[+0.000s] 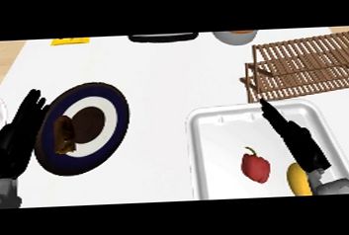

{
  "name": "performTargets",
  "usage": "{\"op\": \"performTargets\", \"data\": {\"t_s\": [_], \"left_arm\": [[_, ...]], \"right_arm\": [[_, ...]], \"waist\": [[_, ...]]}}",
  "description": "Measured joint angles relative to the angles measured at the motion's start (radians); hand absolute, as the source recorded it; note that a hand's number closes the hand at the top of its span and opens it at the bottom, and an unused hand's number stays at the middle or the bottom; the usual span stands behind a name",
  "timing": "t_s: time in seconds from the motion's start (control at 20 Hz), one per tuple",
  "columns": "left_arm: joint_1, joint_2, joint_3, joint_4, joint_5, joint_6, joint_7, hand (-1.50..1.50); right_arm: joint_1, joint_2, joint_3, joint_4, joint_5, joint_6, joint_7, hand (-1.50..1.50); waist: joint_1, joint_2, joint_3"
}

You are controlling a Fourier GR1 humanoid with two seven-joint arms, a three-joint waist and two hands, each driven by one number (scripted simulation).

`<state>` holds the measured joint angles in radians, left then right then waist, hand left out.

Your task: Pick the bell pepper from the tray and place it in the tiered shelf

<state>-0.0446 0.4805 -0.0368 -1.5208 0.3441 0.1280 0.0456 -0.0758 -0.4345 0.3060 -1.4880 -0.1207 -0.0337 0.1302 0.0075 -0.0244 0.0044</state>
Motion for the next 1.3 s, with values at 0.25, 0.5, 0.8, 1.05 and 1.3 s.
{"op": "performTargets", "data": {"t_s": [0.25, 0.5, 0.8, 1.05, 1.3], "left_arm": [[-0.005, -0.043, -0.008, -0.050, -0.068, 0.078, -0.008, 0.00], [-0.006, -0.081, -0.024, -0.080, -0.101, 0.133, -0.001, 0.00], [0.006, -0.121, -0.054, -0.152, -0.146, 0.175, 0.049, 0.00], [-0.002, -0.125, -0.052, -0.147, -0.165, 0.189, 0.060, 0.00], [-0.019, -0.128, -0.058, -0.144, -0.169, 0.185, 0.073, 0.00]], "right_arm": [[-0.081, 0.041, 0.007, -0.110, 0.074, -0.066, 0.050, 1.50], [-0.110, 0.103, -0.054, -0.175, 0.174, -0.269, 0.084, -1.50], [-0.032, 0.068, -0.069, -0.390, 0.132, -0.201, 0.082, -1.50], [-0.039, -0.087, 0.002, -0.557, 0.185, -0.065, 0.293, -1.50], [-0.124, -0.207, 0.110, -0.650, 0.279, 0.072, 0.547, -1.50]], "waist": [[-0.002, 0.015, -0.003], [-0.016, 0.016, -0.005], [-0.015, 0.020, -0.004], [-0.021, 0.016, -0.007], [-0.008, 0.018, -0.010]]}}
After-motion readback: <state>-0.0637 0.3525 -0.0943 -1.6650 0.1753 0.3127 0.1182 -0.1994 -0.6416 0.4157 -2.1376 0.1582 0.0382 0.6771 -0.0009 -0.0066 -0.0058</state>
